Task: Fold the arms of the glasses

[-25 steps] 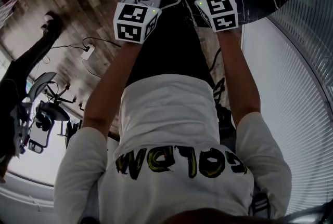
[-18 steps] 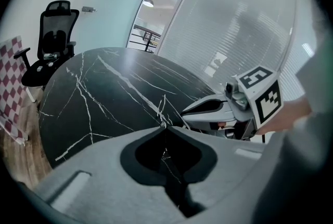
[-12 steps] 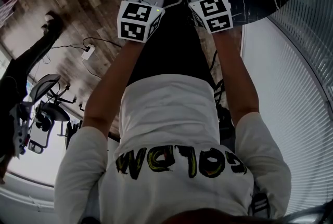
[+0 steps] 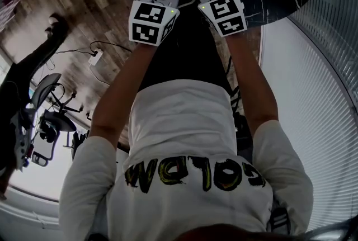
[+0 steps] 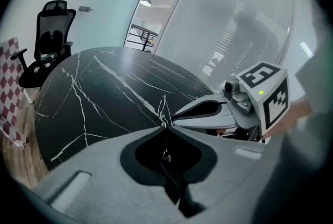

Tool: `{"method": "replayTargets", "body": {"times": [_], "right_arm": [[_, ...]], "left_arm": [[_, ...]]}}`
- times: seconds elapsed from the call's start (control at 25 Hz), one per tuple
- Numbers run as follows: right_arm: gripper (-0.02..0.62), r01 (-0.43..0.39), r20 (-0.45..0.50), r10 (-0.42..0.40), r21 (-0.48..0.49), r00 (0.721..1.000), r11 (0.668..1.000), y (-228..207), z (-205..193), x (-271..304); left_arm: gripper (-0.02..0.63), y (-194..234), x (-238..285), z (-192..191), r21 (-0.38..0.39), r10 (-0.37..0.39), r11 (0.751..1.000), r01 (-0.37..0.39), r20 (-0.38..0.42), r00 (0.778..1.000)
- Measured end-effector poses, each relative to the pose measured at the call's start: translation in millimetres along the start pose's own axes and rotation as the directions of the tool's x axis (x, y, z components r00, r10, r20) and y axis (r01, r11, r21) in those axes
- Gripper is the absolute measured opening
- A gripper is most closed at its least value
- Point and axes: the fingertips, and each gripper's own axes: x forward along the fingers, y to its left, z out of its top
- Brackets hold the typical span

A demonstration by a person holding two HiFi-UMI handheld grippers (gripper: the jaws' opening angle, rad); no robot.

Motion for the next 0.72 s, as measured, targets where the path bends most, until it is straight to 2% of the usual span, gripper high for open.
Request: {"method": "replayTargets", "body": {"times": [0.4, 0.56, 0.68, 0.72], "right_arm": [[0.021, -0.017, 0.004, 0.017, -0.023, 1.000, 1.000, 8, -1, -1], [0.032, 0.017, 0.016, -0.017, -0.021, 1.000, 1.000, -1, 2, -16], [0.057, 0.054, 0.034, -0.054, -0.008, 0.998, 0.998, -9, -1, -38], [0.090, 0.063, 0.036, -0.063, -0.006, 0.997, 0.998, -10, -5, -45]], "left_arm": [[0.006, -5, 2, -3, 0.004, -0.004, 1.000, 0.004, -0.004, 1.000], [0.006, -2, 1, -1, 0.001, 0.005, 1.000, -0.005, -0.002, 1.000], [0.006, 0, 1, -1, 0.003, 0.013, 1.000, -0.013, -0.002, 1.000], [0.005, 1, 1, 0, 0.003, 0.015, 1.000, -0.015, -0.002, 1.000]]}}
